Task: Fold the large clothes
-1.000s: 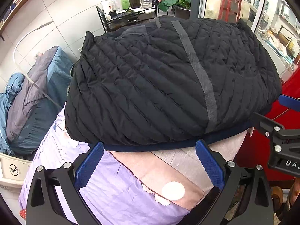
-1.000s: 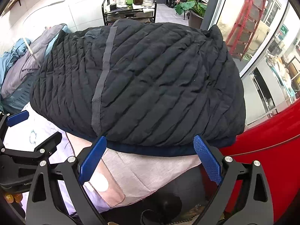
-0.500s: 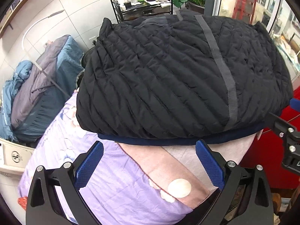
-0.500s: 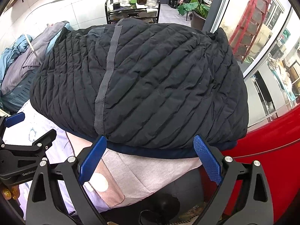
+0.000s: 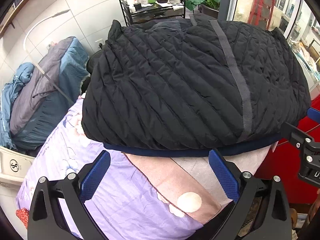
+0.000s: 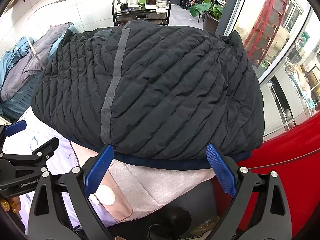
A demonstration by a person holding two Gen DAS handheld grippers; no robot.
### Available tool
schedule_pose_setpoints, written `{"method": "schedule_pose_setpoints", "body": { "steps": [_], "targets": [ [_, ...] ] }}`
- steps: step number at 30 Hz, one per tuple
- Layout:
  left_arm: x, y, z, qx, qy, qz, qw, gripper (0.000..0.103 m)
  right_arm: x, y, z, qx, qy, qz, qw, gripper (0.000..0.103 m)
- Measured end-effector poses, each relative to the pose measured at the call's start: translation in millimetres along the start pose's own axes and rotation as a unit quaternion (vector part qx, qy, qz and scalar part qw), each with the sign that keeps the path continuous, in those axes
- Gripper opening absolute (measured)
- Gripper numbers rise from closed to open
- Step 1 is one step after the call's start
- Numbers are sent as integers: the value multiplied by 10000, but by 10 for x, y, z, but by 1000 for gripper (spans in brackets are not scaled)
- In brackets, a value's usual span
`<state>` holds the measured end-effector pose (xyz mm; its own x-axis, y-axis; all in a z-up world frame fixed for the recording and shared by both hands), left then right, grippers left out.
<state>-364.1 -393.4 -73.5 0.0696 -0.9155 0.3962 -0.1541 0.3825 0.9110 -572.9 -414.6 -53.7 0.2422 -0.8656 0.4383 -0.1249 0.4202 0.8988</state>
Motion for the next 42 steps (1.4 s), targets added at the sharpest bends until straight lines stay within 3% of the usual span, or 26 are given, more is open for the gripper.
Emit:
{"method": "schedule_pose_setpoints", "body": {
  "steps": [42],
  "targets": [
    [72, -67, -14, -22, 6, -40, 10000, 97, 12, -29, -43, -8, 54, -44, 10000, 93]
  ]
}}
Point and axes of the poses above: each gripper's, at about its wrist camera, not at the fingertips, and y roughly against the way its jaws point, z to its right, x to its top, the point moved 8 cm from there along -y, roughly the way its jaws point, and after that the axes turned 1 degree about x, right-handed, at the moved point
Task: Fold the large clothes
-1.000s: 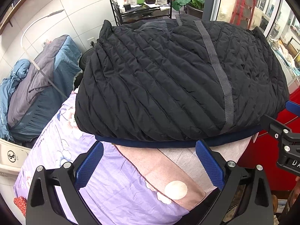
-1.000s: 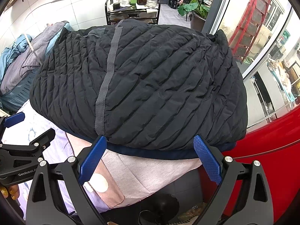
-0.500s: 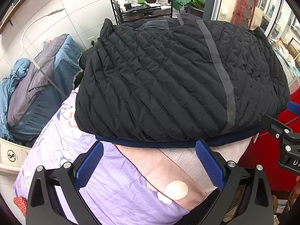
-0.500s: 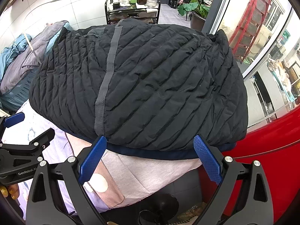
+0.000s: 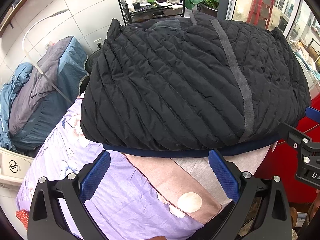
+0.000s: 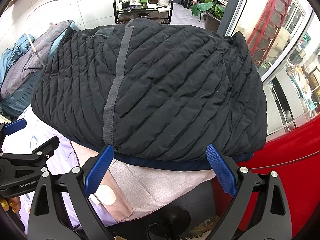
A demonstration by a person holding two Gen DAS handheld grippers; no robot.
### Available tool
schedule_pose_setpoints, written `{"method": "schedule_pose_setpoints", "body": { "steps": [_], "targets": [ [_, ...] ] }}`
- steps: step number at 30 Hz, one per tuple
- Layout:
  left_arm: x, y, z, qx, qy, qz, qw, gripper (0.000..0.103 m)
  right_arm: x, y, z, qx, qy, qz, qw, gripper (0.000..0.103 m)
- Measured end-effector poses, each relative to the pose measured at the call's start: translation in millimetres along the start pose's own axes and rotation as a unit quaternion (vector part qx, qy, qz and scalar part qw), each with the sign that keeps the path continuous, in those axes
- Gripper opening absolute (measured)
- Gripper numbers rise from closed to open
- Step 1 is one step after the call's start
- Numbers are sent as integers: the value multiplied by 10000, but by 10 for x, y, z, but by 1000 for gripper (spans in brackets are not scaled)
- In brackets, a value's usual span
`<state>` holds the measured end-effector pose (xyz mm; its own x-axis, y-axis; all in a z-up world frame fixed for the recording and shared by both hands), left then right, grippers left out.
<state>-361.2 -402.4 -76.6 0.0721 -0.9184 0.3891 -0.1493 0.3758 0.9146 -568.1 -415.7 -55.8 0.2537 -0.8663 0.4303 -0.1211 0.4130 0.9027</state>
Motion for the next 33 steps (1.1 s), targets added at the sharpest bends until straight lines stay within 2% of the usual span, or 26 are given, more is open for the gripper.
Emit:
{"method": "schedule_pose_setpoints", "body": {
  "steps": [19, 23, 28, 33],
  "targets": [
    [8, 20, -18, 35, 46, 37, 10000, 97, 33, -53, -54, 19, 43, -15, 10000, 93],
    [1, 32, 1, -102, 79, 85, 9999, 97, 37, -73, -57, 14, 49, -35, 10000, 93],
    [5, 76, 61, -213, -58, 192, 9996, 97, 43, -80, -58, 29, 49, -19, 10000, 93],
    [-13, 61, 100, -120, -129, 109, 9998, 97, 46, -85, -59, 43, 52, -20, 10000, 93]
  ]
}}
Point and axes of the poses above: each gripper's, at about its wrist camera, not at the fingertips, and y roughly against the way its jaws point, z to its right, x to its top, the point moved 8 cm from there along -y, roughly the way its jaws point, and after that the axes turned 1 degree about x, right-handed, at the moved point
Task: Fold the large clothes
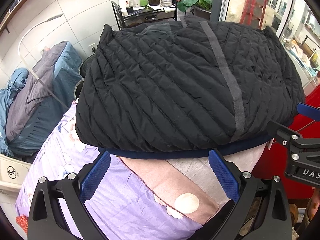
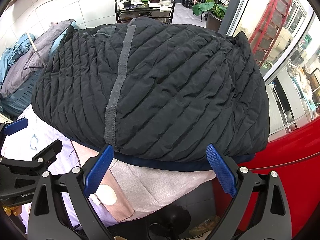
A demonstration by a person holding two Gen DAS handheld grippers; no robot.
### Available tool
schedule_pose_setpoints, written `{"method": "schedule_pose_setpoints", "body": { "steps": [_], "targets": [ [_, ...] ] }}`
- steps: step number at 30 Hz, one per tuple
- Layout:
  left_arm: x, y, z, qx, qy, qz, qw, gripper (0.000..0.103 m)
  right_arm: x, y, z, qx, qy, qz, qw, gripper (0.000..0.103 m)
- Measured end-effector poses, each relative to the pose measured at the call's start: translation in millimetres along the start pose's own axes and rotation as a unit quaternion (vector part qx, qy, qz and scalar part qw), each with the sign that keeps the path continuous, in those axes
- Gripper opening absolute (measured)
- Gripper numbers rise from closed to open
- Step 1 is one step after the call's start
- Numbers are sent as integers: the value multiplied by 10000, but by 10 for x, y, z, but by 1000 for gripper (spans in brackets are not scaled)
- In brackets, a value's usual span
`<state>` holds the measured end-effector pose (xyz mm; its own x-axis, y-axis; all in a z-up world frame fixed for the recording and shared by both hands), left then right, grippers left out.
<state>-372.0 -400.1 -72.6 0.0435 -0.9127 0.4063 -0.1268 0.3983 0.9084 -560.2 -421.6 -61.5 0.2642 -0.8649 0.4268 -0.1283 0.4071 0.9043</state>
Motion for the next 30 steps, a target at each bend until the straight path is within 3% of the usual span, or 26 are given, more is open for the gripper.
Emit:
{"method": "schedule_pose_setpoints", "body": {
  "steps": [30],
  "targets": [
    [5, -1, -17, 98, -17, -68, 9999, 97, 1, -31, -5, 26, 49, -54, 10000, 93]
  ]
}}
Point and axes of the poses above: each gripper's, at about its wrist camera, not at the fingertips, and y roughly against the way its jaws point, z to its right, x to its top, the point moved 8 cm from there along -y, roughly the way its jaws point, and after that the axes turned 1 degree about x, right-handed, at the moved point
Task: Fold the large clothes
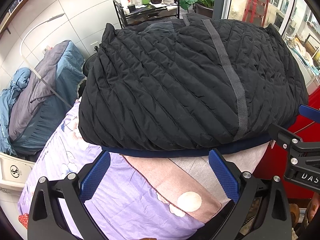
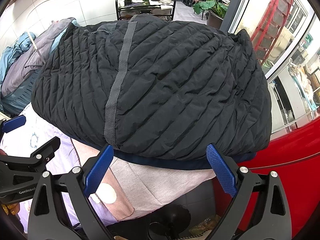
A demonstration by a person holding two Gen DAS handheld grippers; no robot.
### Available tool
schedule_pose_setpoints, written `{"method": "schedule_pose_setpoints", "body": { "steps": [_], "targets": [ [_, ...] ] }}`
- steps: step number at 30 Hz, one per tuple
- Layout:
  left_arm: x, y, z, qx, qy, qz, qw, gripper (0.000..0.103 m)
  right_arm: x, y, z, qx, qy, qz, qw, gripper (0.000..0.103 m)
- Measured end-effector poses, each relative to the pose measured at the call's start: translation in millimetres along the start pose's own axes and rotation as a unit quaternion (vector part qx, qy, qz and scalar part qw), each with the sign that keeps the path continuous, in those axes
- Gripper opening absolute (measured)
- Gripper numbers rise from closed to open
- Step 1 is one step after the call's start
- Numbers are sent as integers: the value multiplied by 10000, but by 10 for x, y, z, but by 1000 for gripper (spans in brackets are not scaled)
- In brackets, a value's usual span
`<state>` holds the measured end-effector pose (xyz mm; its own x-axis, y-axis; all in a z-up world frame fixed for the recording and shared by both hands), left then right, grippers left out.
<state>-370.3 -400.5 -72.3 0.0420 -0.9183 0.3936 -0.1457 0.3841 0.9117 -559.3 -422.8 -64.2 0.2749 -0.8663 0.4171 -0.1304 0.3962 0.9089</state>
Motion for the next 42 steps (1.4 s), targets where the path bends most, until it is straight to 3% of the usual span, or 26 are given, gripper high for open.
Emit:
{"method": "schedule_pose_setpoints", "body": {
  "steps": [42],
  "targets": [
    [-12, 61, -17, 32, -72, 63, 9999, 97, 1, -18, -6, -7, 15, -15, 10000, 93]
  ]
}}
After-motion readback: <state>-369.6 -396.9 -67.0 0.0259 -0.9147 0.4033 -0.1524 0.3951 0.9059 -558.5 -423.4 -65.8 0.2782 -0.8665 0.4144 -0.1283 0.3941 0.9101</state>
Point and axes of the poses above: each gripper's, at about its wrist camera, not at the fingertips, and y roughly against the way its jaws point, z to its right, x to its top, the point moved 8 cm from there along -y, roughly the way its jaws point, and after that the axes turned 1 degree about x, right-handed, at the moved point
